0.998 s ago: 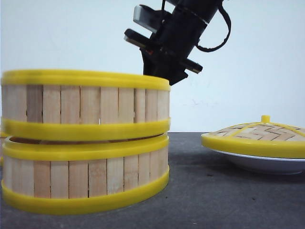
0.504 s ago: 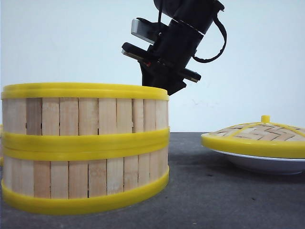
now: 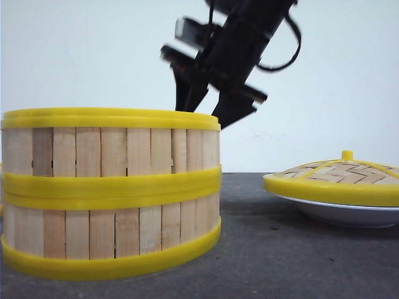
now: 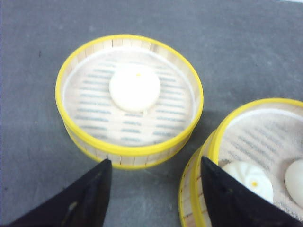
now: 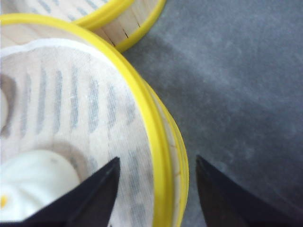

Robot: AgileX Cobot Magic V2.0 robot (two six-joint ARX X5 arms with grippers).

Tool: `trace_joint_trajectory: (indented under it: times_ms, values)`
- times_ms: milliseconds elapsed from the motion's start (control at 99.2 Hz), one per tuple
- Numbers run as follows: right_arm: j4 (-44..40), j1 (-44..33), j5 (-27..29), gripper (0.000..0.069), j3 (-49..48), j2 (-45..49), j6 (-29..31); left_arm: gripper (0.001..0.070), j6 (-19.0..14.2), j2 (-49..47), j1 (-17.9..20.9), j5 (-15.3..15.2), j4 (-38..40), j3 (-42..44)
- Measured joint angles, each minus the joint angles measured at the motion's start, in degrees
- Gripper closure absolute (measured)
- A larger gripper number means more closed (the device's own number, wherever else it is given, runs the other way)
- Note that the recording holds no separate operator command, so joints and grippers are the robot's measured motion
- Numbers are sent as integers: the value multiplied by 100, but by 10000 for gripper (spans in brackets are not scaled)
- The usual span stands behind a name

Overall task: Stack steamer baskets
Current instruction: 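Open the right gripper and raise it off the stacked basket, then grasp the rim of the remaining basket with the left gripper and lift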

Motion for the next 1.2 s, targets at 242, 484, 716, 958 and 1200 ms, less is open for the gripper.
trace_joint_trajectory:
  times_ms: [242, 484, 716, 958, 1200]
  values:
    - [-678, -177, 63, 360, 2, -1370, -66, 355, -118, 887, 501, -4, 686, 98]
    - [-1928, -999, 885, 360, 2, -2761, -223, 355, -153, 2140, 1012, -7, 1287, 273]
    - [-3040, -1674, 1272, 360, 2, -3713, -367, 355, -240, 3355, 1193, -7, 1810, 304]
    - [-3482, -1803, 1453, 359, 2, -4277, -369, 356, -319, 4422, 1193, -7, 2033, 857]
    - [-3679, -1803, 1547, 359, 2, -4413, -345, 501, -428, 5195, 1193, -9, 1779, 1473]
